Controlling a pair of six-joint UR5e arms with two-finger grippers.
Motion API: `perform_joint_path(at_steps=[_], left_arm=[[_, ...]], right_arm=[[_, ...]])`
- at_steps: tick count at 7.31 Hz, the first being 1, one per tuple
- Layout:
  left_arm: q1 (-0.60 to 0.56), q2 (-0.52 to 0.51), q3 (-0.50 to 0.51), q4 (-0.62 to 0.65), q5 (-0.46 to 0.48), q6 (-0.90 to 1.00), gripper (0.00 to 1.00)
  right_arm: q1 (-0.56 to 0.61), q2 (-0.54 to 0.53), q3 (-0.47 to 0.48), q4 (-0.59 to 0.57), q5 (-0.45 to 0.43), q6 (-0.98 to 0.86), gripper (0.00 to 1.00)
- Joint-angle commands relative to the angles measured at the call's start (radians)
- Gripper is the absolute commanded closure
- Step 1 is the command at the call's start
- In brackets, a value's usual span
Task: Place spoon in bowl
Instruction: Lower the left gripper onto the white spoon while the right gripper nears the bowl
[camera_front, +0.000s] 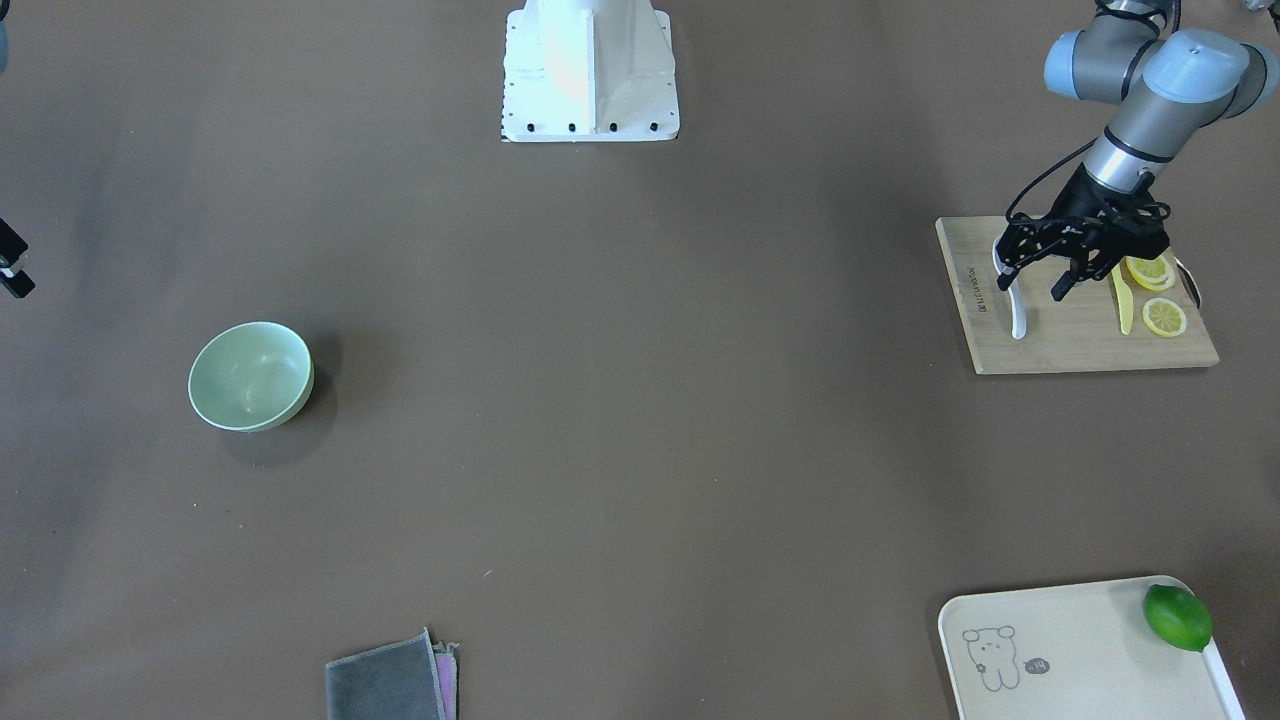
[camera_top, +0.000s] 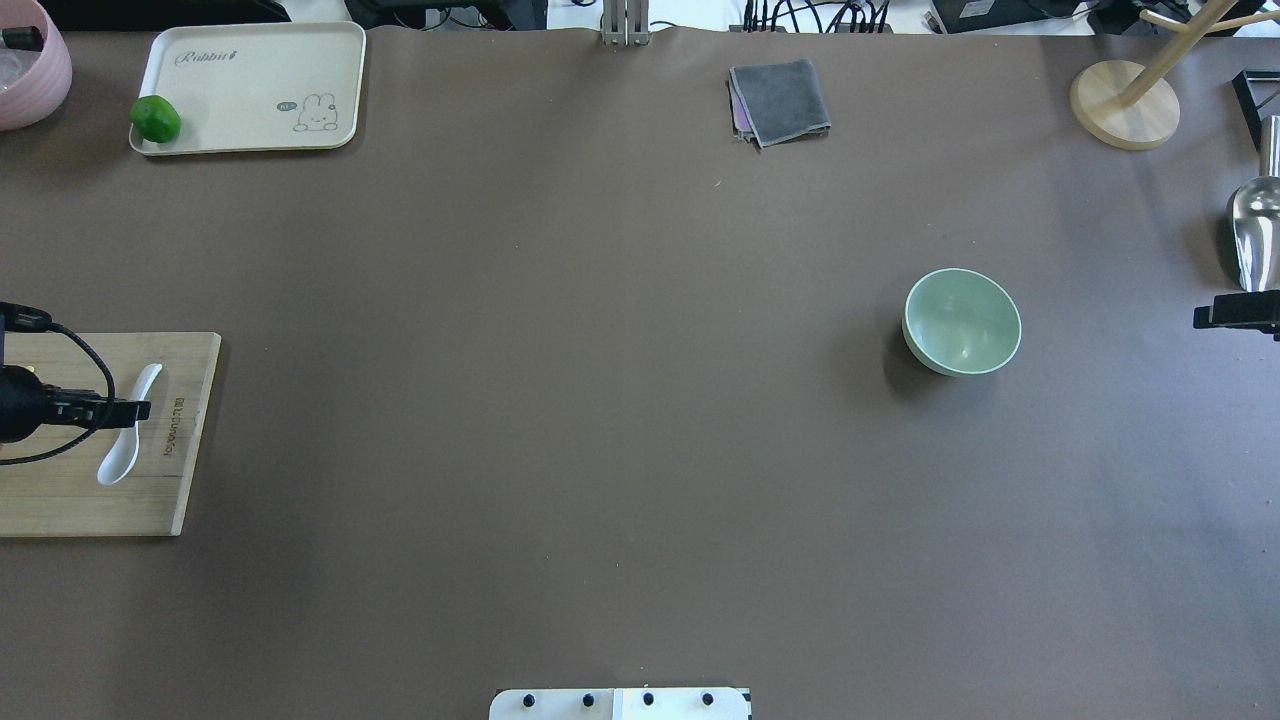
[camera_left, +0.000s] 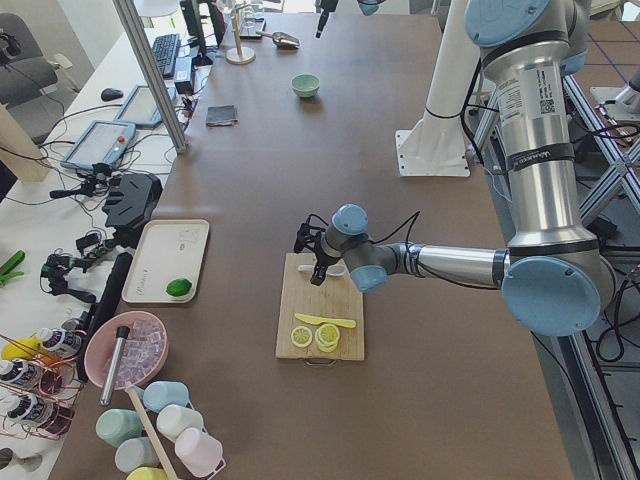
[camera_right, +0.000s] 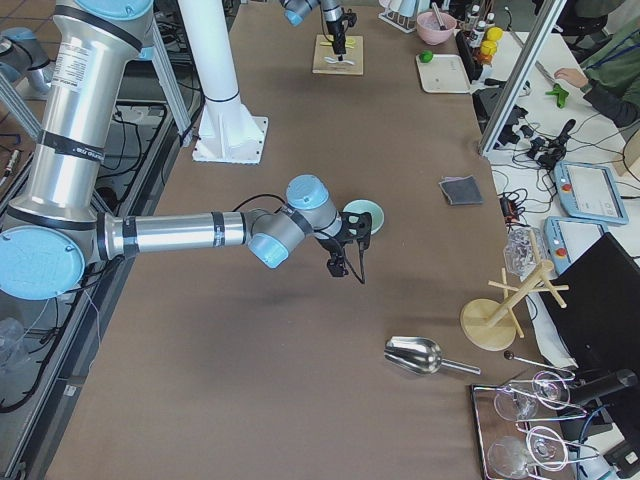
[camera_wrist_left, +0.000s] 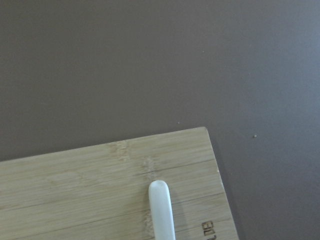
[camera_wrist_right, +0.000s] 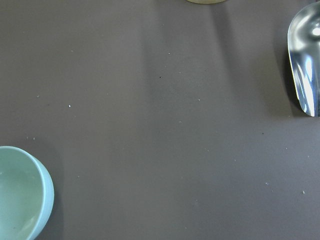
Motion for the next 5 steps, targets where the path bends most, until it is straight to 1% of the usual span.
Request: perform_joint_path(at_steps=[1, 3, 5], left_arm=[[0.002, -0.02, 0.006, -0.001, -0.002, -0.004, 0.5], [0.002, -0.039, 0.019, 0.001, -0.003, -0.004, 0.6], [0.002, -0.039, 0.025, -0.001, 0.0, -0.004, 0.6]], right_arm=[[0.0, 0.002, 0.0, 0.0, 0.0, -0.005, 0.01], [0.001, 0.003, -0.002, 0.0, -0.002, -0.006, 0.01], [0.0, 0.003, -0.002, 0.0, -0.002, -0.006, 0.01]])
